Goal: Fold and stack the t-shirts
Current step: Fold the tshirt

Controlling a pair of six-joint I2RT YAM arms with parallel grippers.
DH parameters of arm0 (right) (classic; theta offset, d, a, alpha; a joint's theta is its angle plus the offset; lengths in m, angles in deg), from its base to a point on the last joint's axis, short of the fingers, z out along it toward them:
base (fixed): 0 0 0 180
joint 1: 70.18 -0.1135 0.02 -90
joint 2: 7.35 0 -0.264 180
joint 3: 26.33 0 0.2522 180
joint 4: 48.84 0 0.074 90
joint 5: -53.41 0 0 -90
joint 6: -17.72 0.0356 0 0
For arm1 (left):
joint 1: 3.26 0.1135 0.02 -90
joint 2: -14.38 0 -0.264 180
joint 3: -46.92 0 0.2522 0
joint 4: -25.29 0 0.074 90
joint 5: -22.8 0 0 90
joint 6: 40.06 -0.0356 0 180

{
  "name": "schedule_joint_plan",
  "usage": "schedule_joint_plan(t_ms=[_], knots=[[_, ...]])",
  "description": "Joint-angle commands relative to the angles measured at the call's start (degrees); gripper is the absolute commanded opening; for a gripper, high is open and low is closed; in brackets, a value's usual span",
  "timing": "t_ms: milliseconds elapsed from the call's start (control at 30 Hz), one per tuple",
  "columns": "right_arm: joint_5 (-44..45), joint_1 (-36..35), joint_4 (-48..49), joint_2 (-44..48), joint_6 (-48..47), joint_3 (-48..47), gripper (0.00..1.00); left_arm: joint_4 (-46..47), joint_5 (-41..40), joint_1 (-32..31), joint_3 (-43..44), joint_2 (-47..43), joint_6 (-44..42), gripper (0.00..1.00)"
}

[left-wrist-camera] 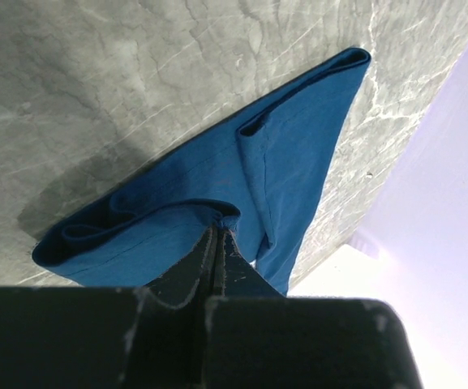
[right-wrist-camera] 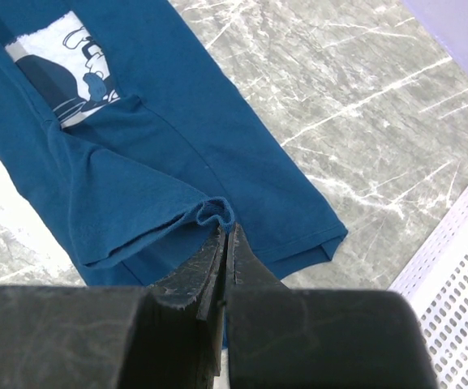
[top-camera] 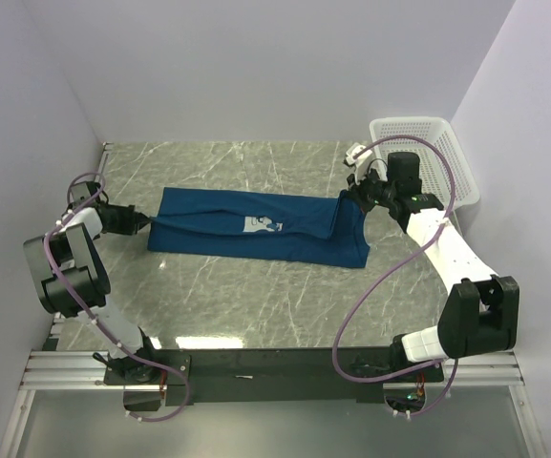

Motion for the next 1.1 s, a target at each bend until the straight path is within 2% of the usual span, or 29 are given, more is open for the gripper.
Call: schedule_joint_plan(t_ms=[0,267,300,333,400,467,633,767,900,1067], knots=[[0.4,0.8,2.6,0.0,0.5,-2.9,0.00,1.1,0.5,-0.3,2.5,0.4,0.6,0.01],[-0.1,0.8,2.4,-0.5,0.7,-3.2,0.00,5.1,4.7,-2.2,7.5,4.3,5.8,0.02],[-0.4,0.8,2.4,-0.5,0.7,-3.1,0.00,4.8,5.2,-2.4,8.3,4.7,6.8,0.26],[-0.5,0.8,2.4,-0.7,0.7,-3.1,0.00,4.1,5.3,-2.7,9.2,5.1,6.7,0.38],[-0.7,0.8,2.4,-0.7,0.7,-3.1,0.00,2.6,4.3,-2.9,11.2,4.9,6.0,0.59],[-0.7,0.8,2.4,-0.9,0.7,-3.0,0.00,2.6,4.3,-2.8,11.0,3.5,6.0,0.68],[-0.7,0.8,2.3,-0.8,0.6,-3.1,0.00,4.6,5.1,-2.3,9.3,0.4,5.0,0.67],[-0.7,0.8,2.3,-0.6,0.6,-3.0,0.00,1.6,4.7,-2.2,9.9,0.5,2.1,0.66],[-0.8,0.8,2.4,-0.5,0.5,-2.8,0.00,-2.5,2.4,-2.1,10.2,-0.3,-7.1,0.65],[-1.3,0.8,2.6,-0.5,0.6,-2.2,0.00,-5.6,-5.1,-1.7,7.6,-4.6,-19.4,0.64]])
